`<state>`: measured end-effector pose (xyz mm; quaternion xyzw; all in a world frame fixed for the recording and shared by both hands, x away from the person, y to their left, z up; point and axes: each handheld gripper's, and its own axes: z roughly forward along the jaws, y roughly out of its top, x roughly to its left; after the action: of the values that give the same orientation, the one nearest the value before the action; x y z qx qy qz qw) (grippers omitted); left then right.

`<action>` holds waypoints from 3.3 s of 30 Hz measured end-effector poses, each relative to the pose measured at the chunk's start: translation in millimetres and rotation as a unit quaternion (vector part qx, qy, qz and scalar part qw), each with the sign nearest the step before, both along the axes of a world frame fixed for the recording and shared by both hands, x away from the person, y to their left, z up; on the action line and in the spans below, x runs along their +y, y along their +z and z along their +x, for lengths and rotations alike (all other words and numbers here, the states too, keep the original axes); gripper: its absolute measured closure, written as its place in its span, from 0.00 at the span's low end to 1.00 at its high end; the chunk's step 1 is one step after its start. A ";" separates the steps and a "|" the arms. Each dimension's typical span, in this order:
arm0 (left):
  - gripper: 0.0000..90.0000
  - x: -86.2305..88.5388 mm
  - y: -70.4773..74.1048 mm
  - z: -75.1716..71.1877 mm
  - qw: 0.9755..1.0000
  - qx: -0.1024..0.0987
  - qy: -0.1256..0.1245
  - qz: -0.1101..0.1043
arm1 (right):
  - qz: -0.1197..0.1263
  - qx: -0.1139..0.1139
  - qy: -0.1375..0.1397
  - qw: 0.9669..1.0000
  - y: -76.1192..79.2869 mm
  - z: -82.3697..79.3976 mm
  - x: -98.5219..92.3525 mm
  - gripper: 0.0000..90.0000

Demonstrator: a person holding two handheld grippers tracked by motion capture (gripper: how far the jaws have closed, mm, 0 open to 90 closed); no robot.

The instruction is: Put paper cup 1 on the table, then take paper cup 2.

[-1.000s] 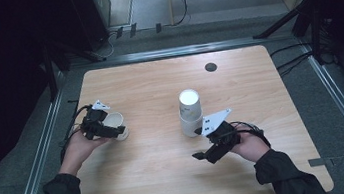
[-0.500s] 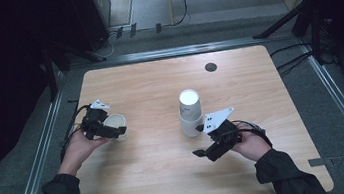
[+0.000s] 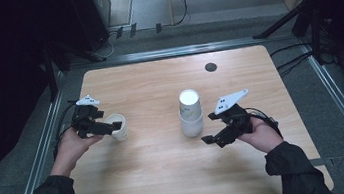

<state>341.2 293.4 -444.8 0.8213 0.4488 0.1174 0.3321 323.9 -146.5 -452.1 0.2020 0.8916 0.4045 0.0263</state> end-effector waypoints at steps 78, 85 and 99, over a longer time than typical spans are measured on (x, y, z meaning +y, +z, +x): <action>0.10 -95.5 -0.7 -75.8 0.989 0.002 -0.148 -0.004 | -0.080 -0.026 0.037 0.996 83.3 63.2 56.0 0.37; 0.10 -95.9 0.1 -75.3 0.988 0.008 -0.153 -0.023 | -0.065 -0.040 0.025 0.997 101.4 56.7 49.7 0.37; 0.16 -96.4 1.0 -73.5 0.986 0.000 -0.160 -0.040 | -0.029 -0.075 0.031 0.996 142.3 29.7 34.4 0.38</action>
<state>267.7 197.1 -443.8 0.8686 0.3155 0.0447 0.3795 353.6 -112.0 -309.8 0.1427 0.9043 0.3928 0.0870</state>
